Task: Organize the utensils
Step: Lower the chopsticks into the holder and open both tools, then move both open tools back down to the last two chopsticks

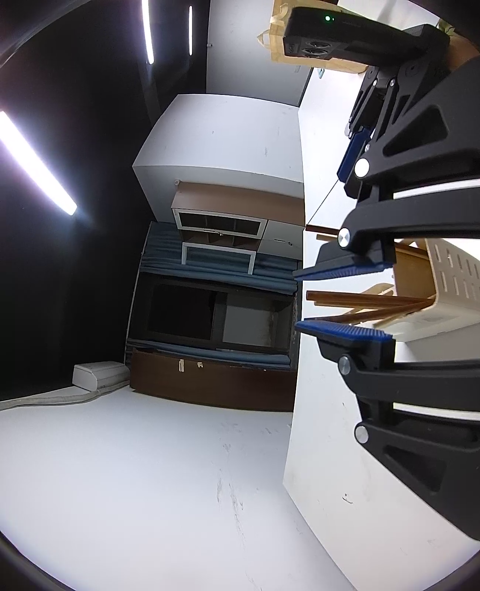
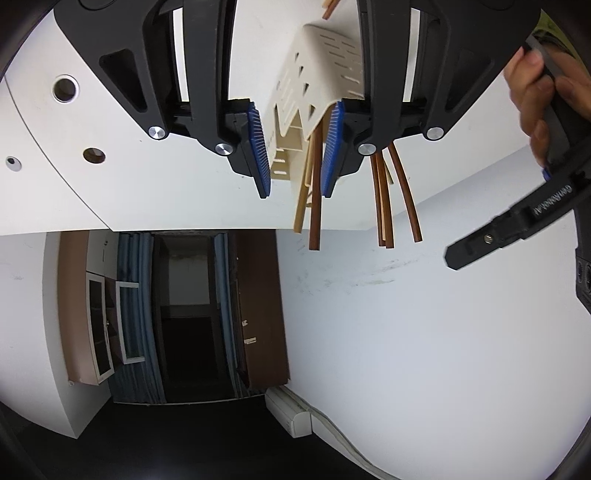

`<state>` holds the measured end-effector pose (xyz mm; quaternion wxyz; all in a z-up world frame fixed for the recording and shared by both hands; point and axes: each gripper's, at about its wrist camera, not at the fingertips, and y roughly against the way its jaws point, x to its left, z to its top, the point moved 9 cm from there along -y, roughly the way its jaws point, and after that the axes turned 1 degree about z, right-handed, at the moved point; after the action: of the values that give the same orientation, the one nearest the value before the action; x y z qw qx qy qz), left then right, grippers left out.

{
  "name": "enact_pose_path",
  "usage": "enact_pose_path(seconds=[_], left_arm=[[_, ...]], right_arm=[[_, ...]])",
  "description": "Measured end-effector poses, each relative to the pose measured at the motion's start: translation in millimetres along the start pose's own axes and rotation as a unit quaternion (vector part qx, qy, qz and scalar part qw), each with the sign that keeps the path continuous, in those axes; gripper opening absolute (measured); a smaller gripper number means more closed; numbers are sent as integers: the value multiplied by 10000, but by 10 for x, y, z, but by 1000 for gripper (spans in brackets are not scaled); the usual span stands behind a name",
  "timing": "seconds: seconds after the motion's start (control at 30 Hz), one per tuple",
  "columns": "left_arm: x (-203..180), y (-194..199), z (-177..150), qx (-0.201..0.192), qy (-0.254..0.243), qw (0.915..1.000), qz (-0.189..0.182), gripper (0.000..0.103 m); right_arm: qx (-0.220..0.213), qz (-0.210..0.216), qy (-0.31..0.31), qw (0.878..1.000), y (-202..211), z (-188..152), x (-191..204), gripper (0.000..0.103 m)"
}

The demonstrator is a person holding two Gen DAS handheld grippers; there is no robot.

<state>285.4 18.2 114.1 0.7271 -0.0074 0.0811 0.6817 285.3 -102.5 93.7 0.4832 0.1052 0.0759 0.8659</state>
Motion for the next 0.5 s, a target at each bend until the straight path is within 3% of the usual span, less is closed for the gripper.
enact_pose_path(seconds=[0.2,0.3,0.5], left_arm=[[11,181,-87,161,-107,9997,120,22],[9,226,-140,335,-208,9989,248,33],[19,323,-395,754,-175,9966,287,33]], right_arm=[[326,-53,119,9994,142,-172,79,37],[531,-50,50,9986,198,-352,88,41],[1064,-154,5,9942,204,-702,95,42]])
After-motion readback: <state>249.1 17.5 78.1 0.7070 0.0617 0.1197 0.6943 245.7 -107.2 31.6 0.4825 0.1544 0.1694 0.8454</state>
